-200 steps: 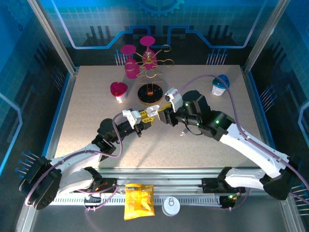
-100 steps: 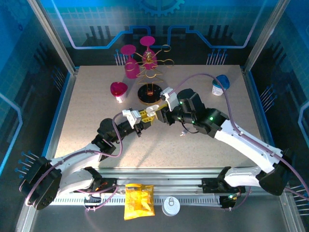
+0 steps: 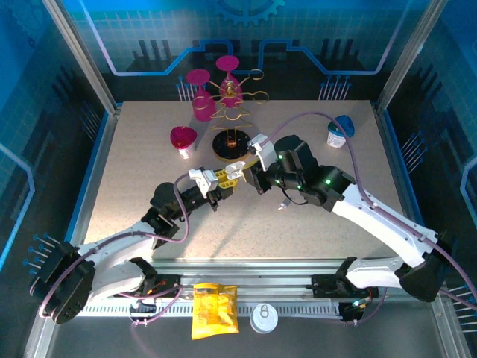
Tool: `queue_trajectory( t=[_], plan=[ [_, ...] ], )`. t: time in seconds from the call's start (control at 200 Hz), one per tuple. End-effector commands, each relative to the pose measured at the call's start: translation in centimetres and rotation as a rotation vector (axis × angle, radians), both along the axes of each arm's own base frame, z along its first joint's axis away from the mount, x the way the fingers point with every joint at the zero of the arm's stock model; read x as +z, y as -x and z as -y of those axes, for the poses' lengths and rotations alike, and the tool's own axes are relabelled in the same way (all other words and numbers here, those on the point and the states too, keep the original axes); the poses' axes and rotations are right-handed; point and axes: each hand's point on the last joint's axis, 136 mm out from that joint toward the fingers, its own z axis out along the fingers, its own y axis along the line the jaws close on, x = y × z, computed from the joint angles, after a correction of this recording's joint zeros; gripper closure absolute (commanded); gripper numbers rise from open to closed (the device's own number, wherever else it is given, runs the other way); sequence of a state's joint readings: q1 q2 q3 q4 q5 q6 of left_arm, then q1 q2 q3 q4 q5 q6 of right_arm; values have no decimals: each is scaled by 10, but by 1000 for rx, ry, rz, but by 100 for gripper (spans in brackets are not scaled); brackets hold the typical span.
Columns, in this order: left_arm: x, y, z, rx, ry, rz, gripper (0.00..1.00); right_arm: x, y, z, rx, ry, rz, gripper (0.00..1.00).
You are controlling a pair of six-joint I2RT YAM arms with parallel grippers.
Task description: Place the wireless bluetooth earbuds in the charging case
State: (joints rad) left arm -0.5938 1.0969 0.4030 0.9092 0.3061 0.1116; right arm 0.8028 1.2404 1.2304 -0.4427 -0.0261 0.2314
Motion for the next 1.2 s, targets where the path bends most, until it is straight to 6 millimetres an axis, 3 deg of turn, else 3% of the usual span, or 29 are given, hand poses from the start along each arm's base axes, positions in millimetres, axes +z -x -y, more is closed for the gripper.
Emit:
queue_trajectory(
  t=[0.0, 0.19, 0.29, 0.415, 0.62, 0.921, 1.191],
  plan=[
    [13, -4, -3, 25, 14, 48, 83, 21, 3, 3, 12, -43, 31, 90],
    [10, -7, -4, 34, 5, 48, 83, 20, -1, 4, -12, -51, 20, 88],
    [7, -10, -4, 48, -25, 59, 83, 13, -9, 7, -70, -40, -16, 68],
    [0, -18, -5, 89, -72, 77, 83, -1, -18, 6, -146, -45, -109, 60],
    [-6, -25, -6, 120, -99, 93, 83, -22, -25, -3, -202, -24, -224, 64],
    [-1, -27, -6, 126, -92, 107, 83, -46, -27, 5, -241, 74, -273, 74],
    [-8, -26, -7, 127, -97, 91, 83, -37, -29, 14, -259, 74, -246, 85]
  ],
)
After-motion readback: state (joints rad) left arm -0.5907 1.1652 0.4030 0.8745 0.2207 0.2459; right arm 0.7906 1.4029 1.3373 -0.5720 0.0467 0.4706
